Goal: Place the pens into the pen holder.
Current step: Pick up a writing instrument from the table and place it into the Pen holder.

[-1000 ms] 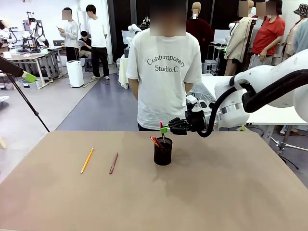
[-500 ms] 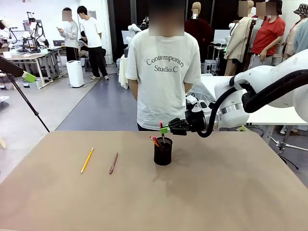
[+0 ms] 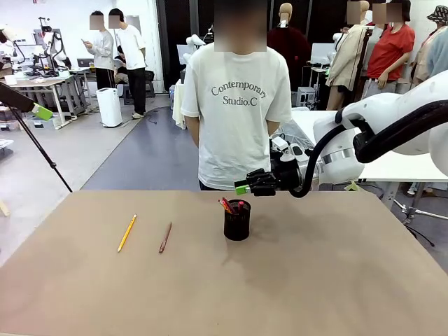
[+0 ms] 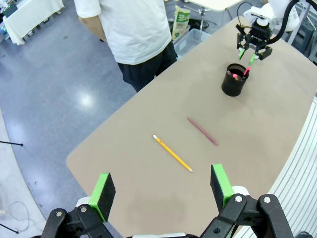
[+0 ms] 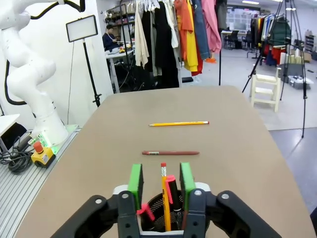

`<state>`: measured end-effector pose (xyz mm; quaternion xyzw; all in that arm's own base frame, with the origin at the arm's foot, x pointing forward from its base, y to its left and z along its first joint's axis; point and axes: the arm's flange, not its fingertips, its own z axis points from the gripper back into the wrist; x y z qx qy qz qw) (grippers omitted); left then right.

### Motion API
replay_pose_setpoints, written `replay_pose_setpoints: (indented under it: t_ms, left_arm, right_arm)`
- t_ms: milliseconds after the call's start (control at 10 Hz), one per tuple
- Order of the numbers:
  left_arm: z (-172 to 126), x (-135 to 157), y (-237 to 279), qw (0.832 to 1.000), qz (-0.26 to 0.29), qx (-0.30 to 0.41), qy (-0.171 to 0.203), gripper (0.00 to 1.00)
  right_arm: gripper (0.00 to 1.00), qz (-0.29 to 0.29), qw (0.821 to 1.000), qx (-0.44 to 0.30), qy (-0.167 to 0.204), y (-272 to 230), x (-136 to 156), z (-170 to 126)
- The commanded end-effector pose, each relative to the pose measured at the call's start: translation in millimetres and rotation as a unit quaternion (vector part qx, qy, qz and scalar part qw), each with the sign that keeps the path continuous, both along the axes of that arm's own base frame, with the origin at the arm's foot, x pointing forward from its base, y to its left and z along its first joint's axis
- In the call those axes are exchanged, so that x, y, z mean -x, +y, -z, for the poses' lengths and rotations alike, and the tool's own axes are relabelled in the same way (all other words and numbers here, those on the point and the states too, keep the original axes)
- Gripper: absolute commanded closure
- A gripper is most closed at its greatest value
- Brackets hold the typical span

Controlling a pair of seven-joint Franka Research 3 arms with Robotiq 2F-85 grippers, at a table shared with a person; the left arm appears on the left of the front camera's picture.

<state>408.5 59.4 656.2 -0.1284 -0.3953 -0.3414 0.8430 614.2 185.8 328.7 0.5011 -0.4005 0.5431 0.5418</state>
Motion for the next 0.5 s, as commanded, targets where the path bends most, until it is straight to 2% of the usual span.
replay_pose_setpoints:
  t_ms: [0,100,300,400]
  left_arm:
    - [0,2,0,1.0,0.004,0.0,-0.002,0.0]
    - [0,2,0,1.0,0.004,0.0,-0.002,0.0]
    - [0,2,0,1.0,0.004,0.0,-0.002,0.0]
    - [0,2,0,1.0,0.004,0.0,-0.002,0.0]
  right_arm:
    - [0.0,-0.005,0.999,0.034,-0.022,0,12,-21]
    - [0.0,-0.012,0.998,0.06,-0.005,-4,19,-43]
    - [0.0,0.005,0.993,0.117,0.003,-15,33,-87]
    - [0.0,0.022,0.991,0.132,-0.008,-18,41,-102]
